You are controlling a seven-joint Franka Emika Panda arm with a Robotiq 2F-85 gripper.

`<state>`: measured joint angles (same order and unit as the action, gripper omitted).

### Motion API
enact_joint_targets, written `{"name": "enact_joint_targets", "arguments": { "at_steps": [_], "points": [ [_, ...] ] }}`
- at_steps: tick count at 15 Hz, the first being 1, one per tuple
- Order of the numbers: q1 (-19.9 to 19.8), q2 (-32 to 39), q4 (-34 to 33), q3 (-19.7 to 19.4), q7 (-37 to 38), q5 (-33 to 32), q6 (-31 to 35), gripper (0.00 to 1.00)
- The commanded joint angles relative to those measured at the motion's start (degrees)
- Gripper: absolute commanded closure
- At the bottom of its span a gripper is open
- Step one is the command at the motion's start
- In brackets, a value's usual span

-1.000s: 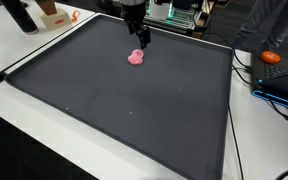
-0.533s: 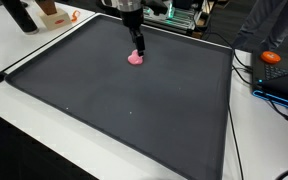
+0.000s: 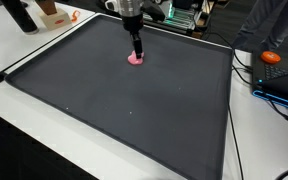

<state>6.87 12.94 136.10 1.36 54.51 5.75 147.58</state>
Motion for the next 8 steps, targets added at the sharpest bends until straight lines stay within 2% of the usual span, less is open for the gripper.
{"name": "enact_joint_targets", "arguments": {
  "at_steps": [1, 3, 5, 6, 8],
  "points": [
    [1.1, 0.5, 2.2, -1.4, 3.7, -1.6, 3.1, 0.01],
    [1.2, 0.9, 2.5, -1.8, 4.6, -2.3, 4.0, 0.09],
    [1.3, 1.3, 2.6, -2.1, 5.4, -2.7, 4.4, 0.34],
    [1.4, 1.5, 2.6, -2.2, 5.6, -2.8, 4.5, 0.36],
    [1.4, 1.8, 2.6, -2.2, 5.9, -2.7, 4.7, 0.53]
  ]
}}
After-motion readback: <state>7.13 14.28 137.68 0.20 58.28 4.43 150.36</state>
